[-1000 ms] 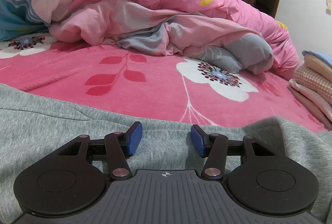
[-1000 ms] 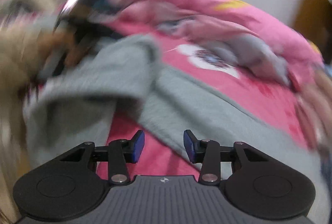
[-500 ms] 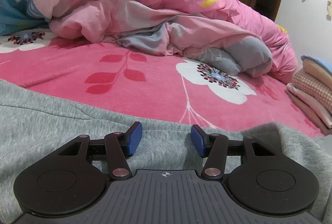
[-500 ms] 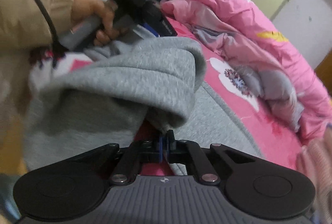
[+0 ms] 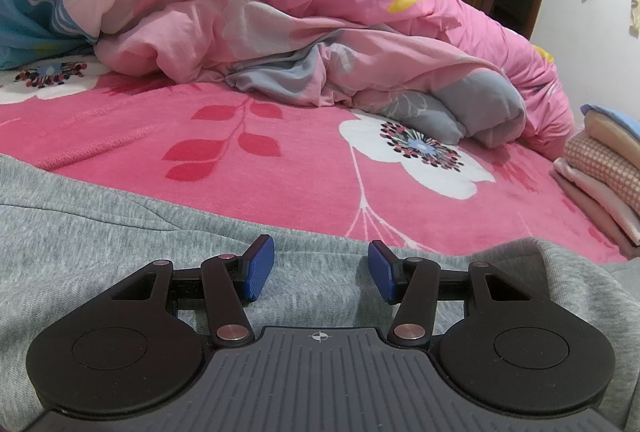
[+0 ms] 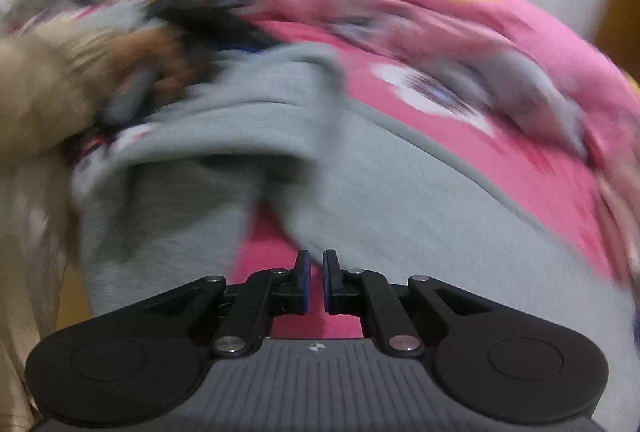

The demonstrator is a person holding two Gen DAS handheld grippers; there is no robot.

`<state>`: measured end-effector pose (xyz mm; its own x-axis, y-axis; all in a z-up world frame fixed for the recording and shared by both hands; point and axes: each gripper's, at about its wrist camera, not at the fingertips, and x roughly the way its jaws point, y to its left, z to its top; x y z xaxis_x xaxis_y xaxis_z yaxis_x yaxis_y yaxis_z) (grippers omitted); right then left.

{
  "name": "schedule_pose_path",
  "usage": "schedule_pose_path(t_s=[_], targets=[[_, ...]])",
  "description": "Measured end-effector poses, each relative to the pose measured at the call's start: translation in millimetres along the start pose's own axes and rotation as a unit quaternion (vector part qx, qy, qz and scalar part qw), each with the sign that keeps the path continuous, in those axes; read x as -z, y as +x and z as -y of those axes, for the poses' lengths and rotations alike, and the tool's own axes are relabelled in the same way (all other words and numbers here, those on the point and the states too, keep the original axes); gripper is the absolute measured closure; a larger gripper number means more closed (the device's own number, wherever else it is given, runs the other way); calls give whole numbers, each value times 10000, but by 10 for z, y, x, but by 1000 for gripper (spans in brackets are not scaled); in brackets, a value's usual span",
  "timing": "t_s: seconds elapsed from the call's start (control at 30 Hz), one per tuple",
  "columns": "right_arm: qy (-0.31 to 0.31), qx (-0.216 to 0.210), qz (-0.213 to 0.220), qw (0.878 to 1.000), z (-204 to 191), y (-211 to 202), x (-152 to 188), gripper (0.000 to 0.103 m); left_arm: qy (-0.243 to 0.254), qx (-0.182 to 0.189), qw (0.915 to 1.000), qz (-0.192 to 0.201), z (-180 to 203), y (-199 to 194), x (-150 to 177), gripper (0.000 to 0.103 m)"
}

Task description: Fold clothes

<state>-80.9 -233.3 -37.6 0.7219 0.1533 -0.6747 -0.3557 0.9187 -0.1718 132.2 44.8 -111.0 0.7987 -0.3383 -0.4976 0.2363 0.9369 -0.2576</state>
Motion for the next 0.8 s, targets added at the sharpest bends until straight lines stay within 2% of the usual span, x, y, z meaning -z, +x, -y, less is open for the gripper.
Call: schedule_pose_path(t_s=[0.07,0.13,0.2,0.27,0.33,0.47,0.53,0.57,0.7,0.77,0.8], targets=[[1007,324,35,9944,383,-92,95,96,7,-6,10000,0,3,1,0,51],[1969,484,47,9792,748,-111,197,96,17,-13,10000,3,8,3,2,51],[2796,535,-13,9586,1066,-78,300,96,18,-13,10000,9,7,1,4,51],[3207,487,-415,9450,1223,57,420,96,3,-6,10000,16,2,-2,5,51],[3405,423,-467,9381,1254,20,515,96,-7,-3,10000,18,2,-1,5,51],[3275,953,-726,9372,1225,-257,530,96,6,-13,10000,9,1,2,2,51],[2968,1378,-503,9436,1201,-399,448,95,17,-18,10000,6,2,2,2,51],[2813,1389,-288,9491,1188,-412,369,95,21,-19,10000,6,3,2,2,51],[2481,745,156,9657,1111,-66,-17,95,12,-15,10000,12,1,-3,5,51],[2403,248,39,9704,1074,254,-90,95,-16,5,10000,21,-8,-5,6,51],[2465,170,-112,9689,1105,376,-64,95,-36,18,10000,24,-13,-7,6,51]])
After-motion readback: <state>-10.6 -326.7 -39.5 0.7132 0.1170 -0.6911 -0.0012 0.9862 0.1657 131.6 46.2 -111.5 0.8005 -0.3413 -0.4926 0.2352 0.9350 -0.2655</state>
